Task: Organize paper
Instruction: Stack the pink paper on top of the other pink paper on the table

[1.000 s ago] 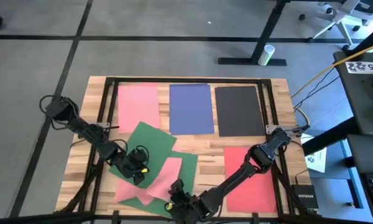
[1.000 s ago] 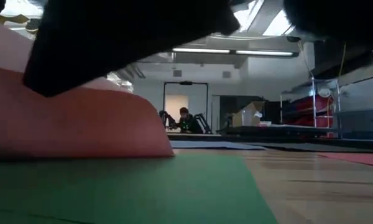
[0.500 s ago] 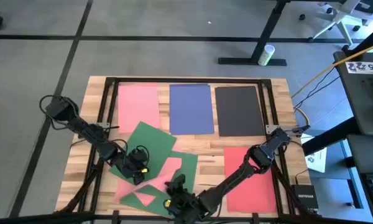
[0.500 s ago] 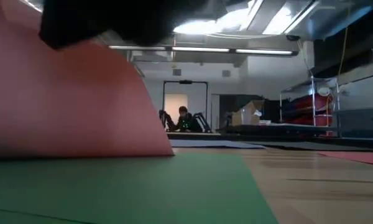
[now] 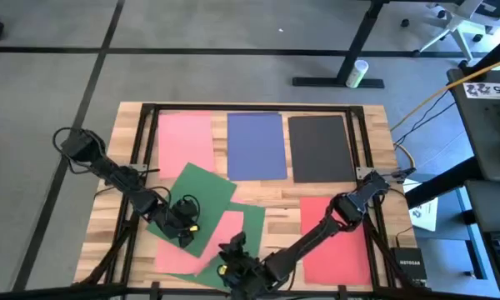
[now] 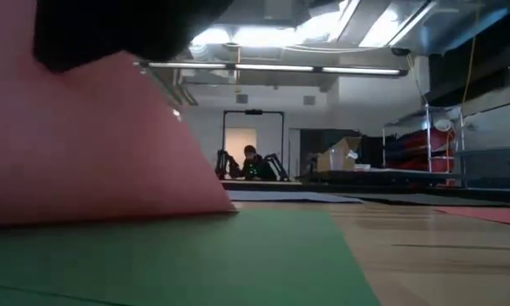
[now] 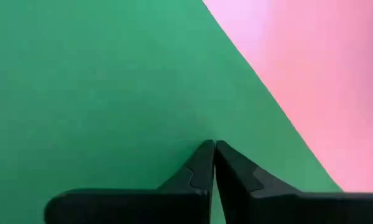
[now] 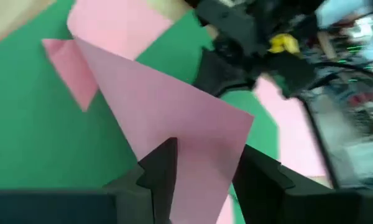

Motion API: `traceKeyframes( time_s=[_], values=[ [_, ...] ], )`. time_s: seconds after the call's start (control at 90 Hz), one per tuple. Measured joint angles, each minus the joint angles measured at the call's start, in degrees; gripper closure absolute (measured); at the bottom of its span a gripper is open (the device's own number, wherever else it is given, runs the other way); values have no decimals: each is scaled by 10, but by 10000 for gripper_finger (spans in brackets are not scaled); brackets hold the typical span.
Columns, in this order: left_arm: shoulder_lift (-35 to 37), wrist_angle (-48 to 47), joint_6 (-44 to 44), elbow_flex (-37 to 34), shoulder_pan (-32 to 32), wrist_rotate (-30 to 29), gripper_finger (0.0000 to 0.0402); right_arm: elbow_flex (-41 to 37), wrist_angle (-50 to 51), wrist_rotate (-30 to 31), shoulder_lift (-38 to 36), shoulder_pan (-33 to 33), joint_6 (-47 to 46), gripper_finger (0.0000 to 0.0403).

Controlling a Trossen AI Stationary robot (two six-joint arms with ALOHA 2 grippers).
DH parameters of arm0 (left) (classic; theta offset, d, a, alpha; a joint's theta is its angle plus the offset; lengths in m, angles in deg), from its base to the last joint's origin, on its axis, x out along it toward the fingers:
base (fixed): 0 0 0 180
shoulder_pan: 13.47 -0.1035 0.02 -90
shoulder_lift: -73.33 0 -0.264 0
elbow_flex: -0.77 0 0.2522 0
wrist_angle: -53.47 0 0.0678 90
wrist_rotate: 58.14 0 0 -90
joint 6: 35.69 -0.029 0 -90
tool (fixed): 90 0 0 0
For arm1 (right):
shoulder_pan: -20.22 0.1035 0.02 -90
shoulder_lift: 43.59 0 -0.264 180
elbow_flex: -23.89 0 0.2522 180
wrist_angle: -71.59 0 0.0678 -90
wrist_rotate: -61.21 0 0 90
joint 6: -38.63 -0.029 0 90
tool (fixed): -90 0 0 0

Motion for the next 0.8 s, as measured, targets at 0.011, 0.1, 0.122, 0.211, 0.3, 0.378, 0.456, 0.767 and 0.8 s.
traceKeyframes(
  time_s=[0.011,0.1,0.122,0.211,0.3,0.378,0.456,0.767,0.8],
  values=[
    [0,0,0,0,0,0,402,0,0,-6,0,-1,0,272],
    [0,0,0,0,0,0,402,0,-8,-65,-1,-8,2,272],
    [0,0,0,0,0,0,402,0,-11,-80,-1,-9,2,272],
    [0,0,0,0,0,0,402,0,-15,-133,-1,-17,2,272],
    [0,0,1,0,0,0,402,0,-13,-154,-1,-24,2,272],
    [0,0,1,0,0,0,402,0,-8,-166,-1,-29,2,272],
    [0,0,1,0,0,0,402,0,-4,-186,-1,-33,2,272],
    [0,0,-3,0,0,0,402,0,17,-289,-2,-31,-2,272],
    [0,0,-3,0,0,0,402,0,24,-299,-2,-31,-7,272]
  ],
)
